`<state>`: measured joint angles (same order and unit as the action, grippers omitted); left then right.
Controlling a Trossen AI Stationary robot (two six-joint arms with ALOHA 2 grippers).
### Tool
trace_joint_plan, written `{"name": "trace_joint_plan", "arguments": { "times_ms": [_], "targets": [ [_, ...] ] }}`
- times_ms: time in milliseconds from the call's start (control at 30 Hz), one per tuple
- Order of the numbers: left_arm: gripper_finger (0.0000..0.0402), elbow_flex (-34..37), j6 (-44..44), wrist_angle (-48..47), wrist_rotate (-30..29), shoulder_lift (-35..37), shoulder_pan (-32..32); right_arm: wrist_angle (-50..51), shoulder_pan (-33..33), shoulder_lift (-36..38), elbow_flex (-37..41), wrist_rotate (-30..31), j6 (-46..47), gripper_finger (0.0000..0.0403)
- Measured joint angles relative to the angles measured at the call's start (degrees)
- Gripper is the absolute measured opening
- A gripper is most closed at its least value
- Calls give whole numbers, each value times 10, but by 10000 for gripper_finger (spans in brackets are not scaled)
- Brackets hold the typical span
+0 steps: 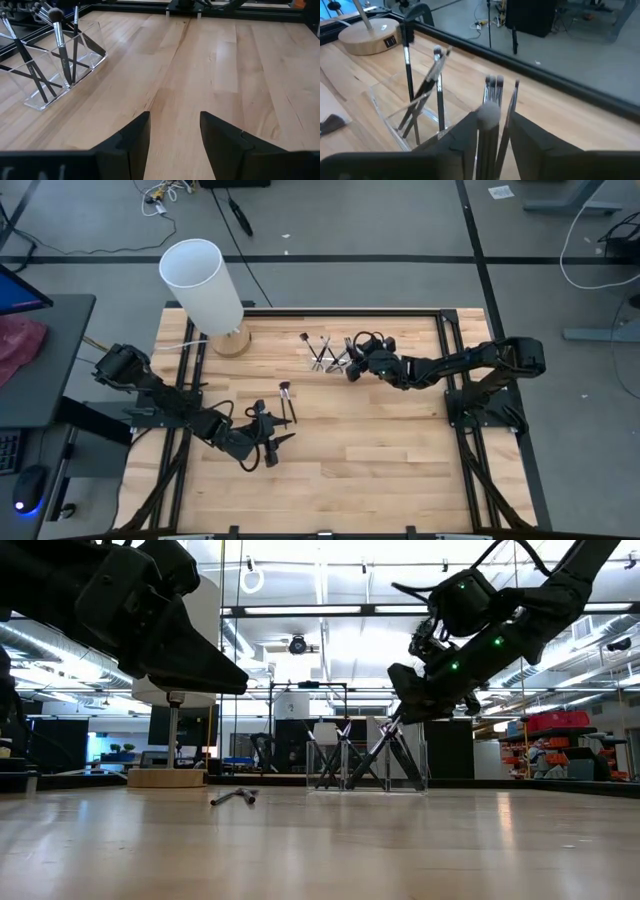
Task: Put items in baskets/containers
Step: Put the black highlighter brush into the transparent organizer
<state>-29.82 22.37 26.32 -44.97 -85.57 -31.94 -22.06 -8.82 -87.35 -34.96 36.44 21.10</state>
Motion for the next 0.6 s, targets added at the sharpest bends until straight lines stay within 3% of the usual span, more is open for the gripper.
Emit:
{"name": "trace_joint_plan", "arguments": {
  "times_ms": [333,600],
  "targets": [
    [174,0,0,0,0,0,0,0,34,101,0,1,-36,115],
    [174,0,0,-5,-24,0,0,-25,185,147,0,1,-36,88]
  ]
}}
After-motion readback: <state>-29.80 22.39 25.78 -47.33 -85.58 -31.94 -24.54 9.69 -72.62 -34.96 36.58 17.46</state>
